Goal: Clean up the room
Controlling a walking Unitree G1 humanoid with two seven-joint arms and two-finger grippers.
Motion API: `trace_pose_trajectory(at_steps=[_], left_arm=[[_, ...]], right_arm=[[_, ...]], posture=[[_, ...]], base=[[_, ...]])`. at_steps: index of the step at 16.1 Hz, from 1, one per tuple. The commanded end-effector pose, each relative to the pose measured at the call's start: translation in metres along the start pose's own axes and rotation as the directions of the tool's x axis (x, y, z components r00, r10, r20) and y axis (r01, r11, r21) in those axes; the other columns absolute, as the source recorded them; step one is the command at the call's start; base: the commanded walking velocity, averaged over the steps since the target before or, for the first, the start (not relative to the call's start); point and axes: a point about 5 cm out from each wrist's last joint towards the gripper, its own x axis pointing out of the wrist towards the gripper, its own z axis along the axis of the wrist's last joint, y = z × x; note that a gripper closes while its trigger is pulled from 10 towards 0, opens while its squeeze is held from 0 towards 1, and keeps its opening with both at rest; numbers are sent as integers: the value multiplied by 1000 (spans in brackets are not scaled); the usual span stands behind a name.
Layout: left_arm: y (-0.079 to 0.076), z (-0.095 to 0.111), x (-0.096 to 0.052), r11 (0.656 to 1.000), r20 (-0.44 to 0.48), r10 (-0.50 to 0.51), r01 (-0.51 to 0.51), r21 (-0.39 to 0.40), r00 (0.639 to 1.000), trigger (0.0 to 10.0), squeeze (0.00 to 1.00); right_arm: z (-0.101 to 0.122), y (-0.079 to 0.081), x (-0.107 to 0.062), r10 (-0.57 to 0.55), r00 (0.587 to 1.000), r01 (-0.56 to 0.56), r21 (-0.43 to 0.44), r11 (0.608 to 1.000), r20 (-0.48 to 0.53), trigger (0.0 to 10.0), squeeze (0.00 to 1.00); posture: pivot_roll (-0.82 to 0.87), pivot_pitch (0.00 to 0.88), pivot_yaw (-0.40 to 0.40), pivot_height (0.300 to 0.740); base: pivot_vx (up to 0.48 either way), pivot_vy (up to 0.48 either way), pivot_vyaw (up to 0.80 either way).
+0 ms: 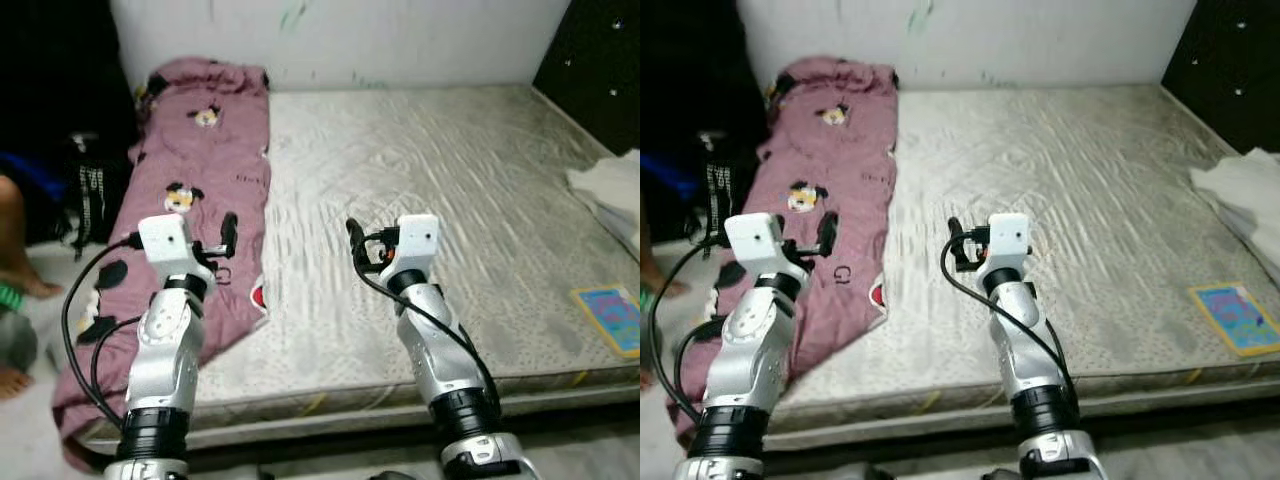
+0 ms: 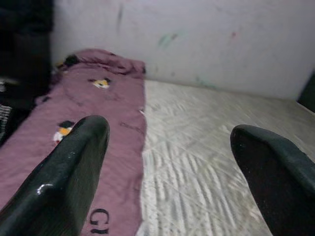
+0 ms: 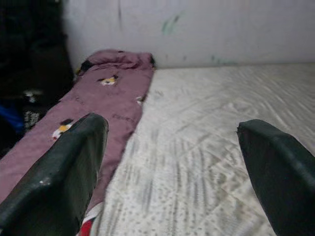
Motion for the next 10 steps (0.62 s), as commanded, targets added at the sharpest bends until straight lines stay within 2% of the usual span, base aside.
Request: trace_pose_trajectory(at_steps=[1,10], left_arm=[[-4,0,1,1000,-6,-15,15,3,1000,10000,0],[-3,0,2,1000,-9,-3,2,-9,1000,10000,0]], right_arm=[[-2,-5,-1,-18,1000,18,5,1000,-14,10000,0],[-2,-6,0,-16,1000,16,-1,1000,-18,10000,0]], posture=[[33,0,20,740],[28,0,20,740]], base=[[0,476,0],[0,477,0]])
